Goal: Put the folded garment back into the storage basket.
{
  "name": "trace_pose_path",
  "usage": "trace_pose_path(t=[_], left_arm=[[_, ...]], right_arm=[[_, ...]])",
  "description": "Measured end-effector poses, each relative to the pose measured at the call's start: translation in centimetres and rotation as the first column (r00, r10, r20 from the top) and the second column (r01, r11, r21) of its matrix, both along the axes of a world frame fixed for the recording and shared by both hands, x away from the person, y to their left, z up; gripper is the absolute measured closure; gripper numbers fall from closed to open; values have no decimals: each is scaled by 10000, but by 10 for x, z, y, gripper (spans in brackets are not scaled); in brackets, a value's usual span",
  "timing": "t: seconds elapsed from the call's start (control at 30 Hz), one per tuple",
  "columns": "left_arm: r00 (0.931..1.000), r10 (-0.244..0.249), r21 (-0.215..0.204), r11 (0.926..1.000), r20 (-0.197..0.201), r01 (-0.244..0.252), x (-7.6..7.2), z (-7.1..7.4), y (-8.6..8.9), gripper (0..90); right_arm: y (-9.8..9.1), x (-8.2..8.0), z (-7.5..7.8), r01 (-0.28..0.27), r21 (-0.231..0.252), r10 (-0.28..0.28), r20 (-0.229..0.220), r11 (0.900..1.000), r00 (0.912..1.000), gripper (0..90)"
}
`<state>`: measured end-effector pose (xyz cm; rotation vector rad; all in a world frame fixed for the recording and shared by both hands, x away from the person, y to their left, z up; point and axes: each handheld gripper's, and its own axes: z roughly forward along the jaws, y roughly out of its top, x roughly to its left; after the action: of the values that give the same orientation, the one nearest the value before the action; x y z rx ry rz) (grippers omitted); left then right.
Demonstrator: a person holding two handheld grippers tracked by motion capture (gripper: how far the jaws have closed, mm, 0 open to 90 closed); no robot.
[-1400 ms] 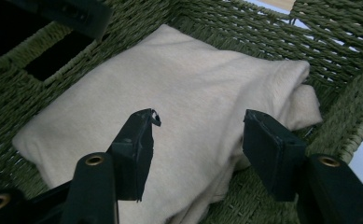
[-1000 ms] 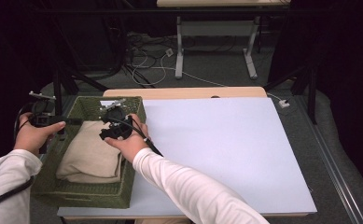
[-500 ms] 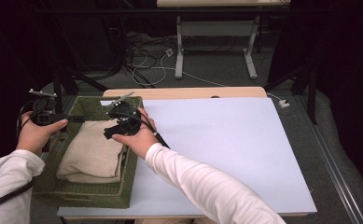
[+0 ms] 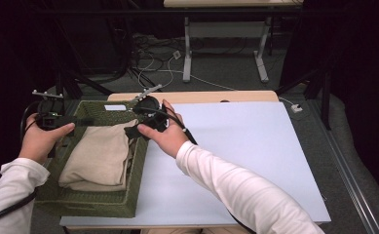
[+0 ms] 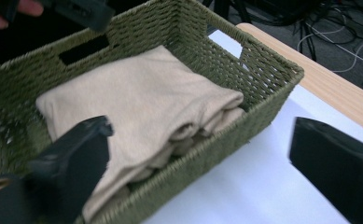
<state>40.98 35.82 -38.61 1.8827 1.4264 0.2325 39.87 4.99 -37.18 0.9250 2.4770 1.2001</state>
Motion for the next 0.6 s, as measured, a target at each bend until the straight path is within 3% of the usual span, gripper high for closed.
trace_pose_path(t=[0.13,0.23,0.6], left_arm=[[9998,-139,11,9999,147,138,-3,3,-5,59],[9994,-175,155,9997,310,171,-5,5,-9,4],[9948,-827,306,9962,595,810,-10,11,-32,4]], right_arm=[[-16,0,4,150,-358,-138,356,9992,9993,0],[-28,-1,6,221,-271,-208,468,9994,9987,0],[-74,-5,11,627,-39,-624,509,9980,9968,0]])
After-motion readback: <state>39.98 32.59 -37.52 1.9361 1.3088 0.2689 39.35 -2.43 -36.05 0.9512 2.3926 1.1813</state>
